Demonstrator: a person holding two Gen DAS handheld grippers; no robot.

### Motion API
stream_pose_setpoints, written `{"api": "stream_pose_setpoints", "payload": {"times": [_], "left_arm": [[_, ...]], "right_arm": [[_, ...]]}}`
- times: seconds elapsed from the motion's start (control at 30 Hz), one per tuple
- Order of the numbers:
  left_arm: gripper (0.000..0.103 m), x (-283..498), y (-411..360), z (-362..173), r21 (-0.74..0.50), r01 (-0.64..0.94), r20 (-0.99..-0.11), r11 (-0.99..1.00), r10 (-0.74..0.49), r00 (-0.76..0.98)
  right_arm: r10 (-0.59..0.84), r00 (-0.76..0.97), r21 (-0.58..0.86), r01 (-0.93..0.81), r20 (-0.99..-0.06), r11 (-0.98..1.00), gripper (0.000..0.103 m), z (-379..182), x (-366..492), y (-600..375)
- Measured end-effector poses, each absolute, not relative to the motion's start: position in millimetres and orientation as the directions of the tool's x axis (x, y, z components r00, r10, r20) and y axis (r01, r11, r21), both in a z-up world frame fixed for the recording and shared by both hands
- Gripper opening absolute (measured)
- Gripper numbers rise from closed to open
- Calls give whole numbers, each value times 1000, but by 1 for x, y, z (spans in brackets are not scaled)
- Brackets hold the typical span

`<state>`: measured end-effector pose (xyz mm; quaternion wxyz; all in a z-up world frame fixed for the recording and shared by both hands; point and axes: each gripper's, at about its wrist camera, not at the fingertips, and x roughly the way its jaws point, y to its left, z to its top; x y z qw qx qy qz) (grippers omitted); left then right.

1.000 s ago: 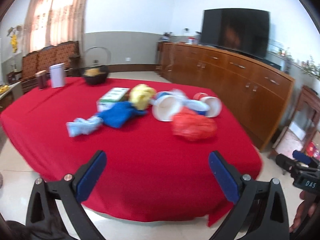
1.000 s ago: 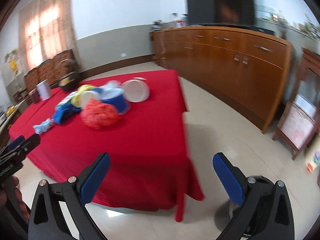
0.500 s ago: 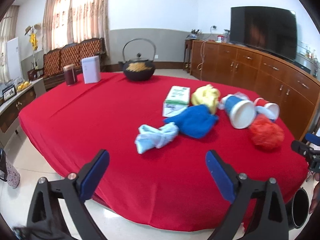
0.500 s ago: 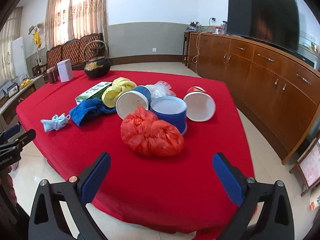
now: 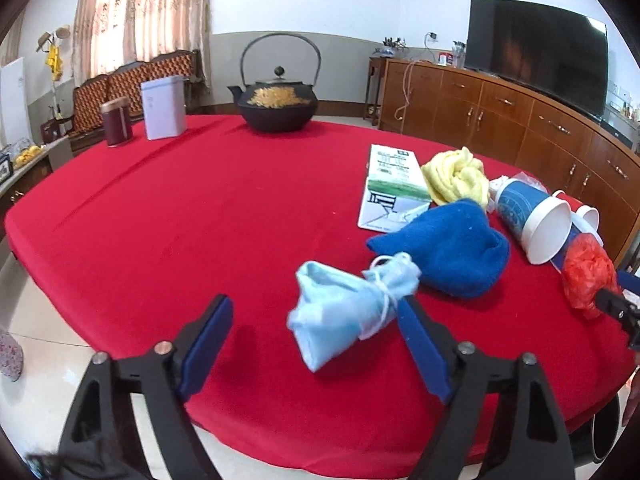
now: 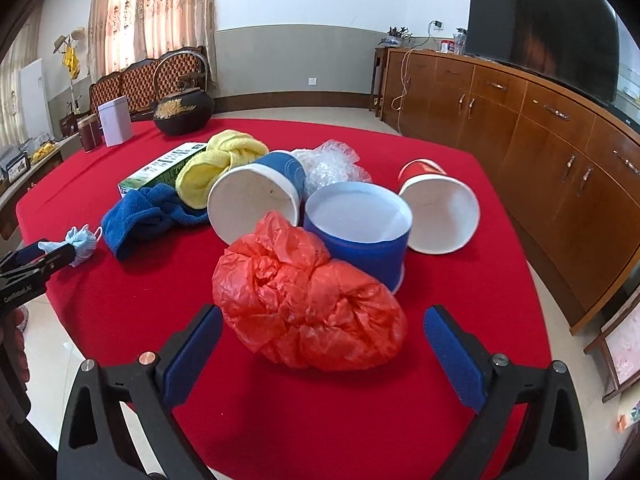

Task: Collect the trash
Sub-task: 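Grasp the red plastic bag with the right tool while the left tool grasps the light-blue mask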

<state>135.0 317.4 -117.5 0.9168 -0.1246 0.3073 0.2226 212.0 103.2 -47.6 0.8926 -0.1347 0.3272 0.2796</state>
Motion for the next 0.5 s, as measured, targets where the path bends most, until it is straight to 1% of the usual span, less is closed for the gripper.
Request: {"api": "stream_pose_setpoints", "payload": {"times": [0.03, 0.07, 0.1, 0.13, 0.17, 0.2, 0.27, 0.3, 0.37, 0.47, 0.5], "left_arm": [[75, 136, 318, -118, -98, -480, -621, 872, 323, 714], [67, 136, 317, -119, -106, -474, -621, 874, 314, 718], [62, 135, 316, -120, -113, -466, -621, 878, 304, 723], [51, 135, 315, -121, -117, -459, -622, 880, 296, 725], [43, 135, 313, -122, -119, -456, -625, 882, 290, 725], [39, 132, 312, -121, -118, -456, -621, 882, 293, 727], [21, 130, 312, -121, -138, -452, -620, 881, 279, 733], [17, 128, 311, -121, -145, -451, -618, 880, 276, 737], [12, 124, 309, -120, -151, -448, -615, 881, 271, 741], [8, 120, 306, -115, -163, -437, -605, 884, 260, 752], [7, 119, 305, -113, -166, -433, -600, 886, 258, 758]], "right_arm": [[413, 626, -56, -590, -662, 805, 100, -49, 213, 104], [415, 622, -54, -594, -664, 803, 92, -50, 213, 106], [419, 613, -49, -600, -670, 799, 88, -52, 214, 107], [420, 604, -44, -603, -677, 796, 80, -54, 215, 108], [420, 595, -40, -606, -685, 795, 75, -56, 216, 109], [422, 591, -35, -607, -687, 794, 73, -58, 215, 109], [431, 585, -22, -610, -687, 792, 61, -60, 213, 107], [435, 583, -17, -610, -686, 792, 59, -60, 211, 106], [448, 577, -1, -614, -683, 790, 47, -60, 208, 103], [466, 573, 21, -616, -674, 788, 40, -58, 203, 98], [472, 573, 30, -614, -670, 788, 39, -57, 201, 96]]}}
